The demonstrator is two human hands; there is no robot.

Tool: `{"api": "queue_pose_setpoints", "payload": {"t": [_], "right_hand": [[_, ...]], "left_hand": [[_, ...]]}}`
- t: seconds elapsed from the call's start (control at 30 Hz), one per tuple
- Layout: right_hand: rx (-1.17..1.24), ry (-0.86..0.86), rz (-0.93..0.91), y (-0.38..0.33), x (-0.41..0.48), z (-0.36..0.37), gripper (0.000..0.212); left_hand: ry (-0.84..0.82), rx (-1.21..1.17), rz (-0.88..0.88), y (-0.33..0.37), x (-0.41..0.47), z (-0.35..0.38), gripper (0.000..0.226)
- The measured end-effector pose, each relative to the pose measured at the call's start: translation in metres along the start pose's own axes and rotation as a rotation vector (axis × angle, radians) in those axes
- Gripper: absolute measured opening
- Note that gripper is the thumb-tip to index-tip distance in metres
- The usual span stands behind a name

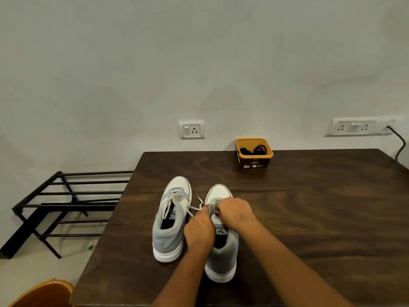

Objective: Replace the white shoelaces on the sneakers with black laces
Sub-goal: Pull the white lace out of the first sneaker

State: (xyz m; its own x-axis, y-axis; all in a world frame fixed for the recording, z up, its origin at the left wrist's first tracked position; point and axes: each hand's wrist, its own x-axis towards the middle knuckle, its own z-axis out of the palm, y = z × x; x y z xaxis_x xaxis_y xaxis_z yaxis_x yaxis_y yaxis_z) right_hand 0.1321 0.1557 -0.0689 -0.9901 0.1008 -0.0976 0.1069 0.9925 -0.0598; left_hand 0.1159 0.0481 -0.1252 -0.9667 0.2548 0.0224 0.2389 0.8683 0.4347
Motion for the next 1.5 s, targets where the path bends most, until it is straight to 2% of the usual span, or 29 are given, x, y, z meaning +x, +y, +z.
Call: {"api": "queue_pose_setpoints", "payload": {"t": [0.07,0.27,0.33,0.4,0.43,0.53,0.57,0.63,0.7,0.77,0.83,0.9,0.97,1.07,1.17,1.23,1.5], "right_hand": [[0.267,0.044,0.048,0.005,0.000,0.005,0.019],[1.779,0.131,0.208,0.021,-0.018,-0.010,0.028],[2.049,0.137,0.203,0.021,-0.019,-0.014,0.031],[2.013,0.140,0.261,0.022,-0.013,-0.014,0.030],[1.845,0.135,0.285,0.021,-0.011,-0.014,0.029],[1.021,0.133,0.183,0.024,-0.007,-0.015,0.011],[0.807,0.089,0.115,0.024,-0.007,-0.015,0.011],[0.435,-0.047,0.060,0.020,-0.007,-0.011,0.032],[0.187,-0.055,0.073,0.013,-0.007,-0.009,0.033],[0.105,-0.015,0.075,0.007,-0.006,-0.005,0.024],[0.128,0.015,0.060,0.007,-0.007,-0.003,0.019],[0.292,0.026,0.047,0.013,-0.007,-0.003,0.016],[0.644,0.026,0.059,0.021,-0.008,-0.004,0.015],[1.253,-0.057,0.116,0.021,-0.014,-0.006,0.026],[1.561,-0.017,0.197,0.013,-0.017,0.007,0.034],[1.636,0.028,0.244,0.009,-0.013,0.016,0.033],[1.588,0.137,0.342,0.000,0.001,0.021,0.033]], "left_hand": [[0.006,-0.011,-0.007,0.000,0.000,0.001,0.030],[0.026,-0.028,0.003,-0.001,-0.001,0.003,0.029],[0.020,-0.039,0.007,-0.001,-0.001,0.003,0.032],[0.015,-0.027,0.009,-0.001,-0.001,0.003,0.034],[0.015,-0.025,0.008,-0.002,-0.001,0.002,0.034],[0.016,-0.038,0.009,-0.002,-0.002,0.002,0.032],[0.018,-0.035,0.011,-0.002,-0.002,0.002,0.031],[0.021,-0.035,0.006,-0.002,-0.002,0.002,0.032],[0.024,-0.047,0.000,-0.002,-0.001,0.003,0.034],[0.027,-0.049,0.002,-0.001,-0.001,0.002,0.034],[0.029,-0.048,0.001,-0.002,-0.002,0.001,0.032],[0.033,-0.038,0.004,-0.002,-0.002,0.002,0.030],[0.034,-0.035,0.002,-0.002,-0.002,0.002,0.029],[0.029,-0.027,0.009,0.000,-0.001,0.002,0.028],[0.033,-0.016,0.020,0.000,-0.001,0.002,0.030],[0.032,-0.009,0.027,0.000,-0.001,0.002,0.032],[0.025,0.013,0.041,0.003,-0.005,0.001,0.040]]}}
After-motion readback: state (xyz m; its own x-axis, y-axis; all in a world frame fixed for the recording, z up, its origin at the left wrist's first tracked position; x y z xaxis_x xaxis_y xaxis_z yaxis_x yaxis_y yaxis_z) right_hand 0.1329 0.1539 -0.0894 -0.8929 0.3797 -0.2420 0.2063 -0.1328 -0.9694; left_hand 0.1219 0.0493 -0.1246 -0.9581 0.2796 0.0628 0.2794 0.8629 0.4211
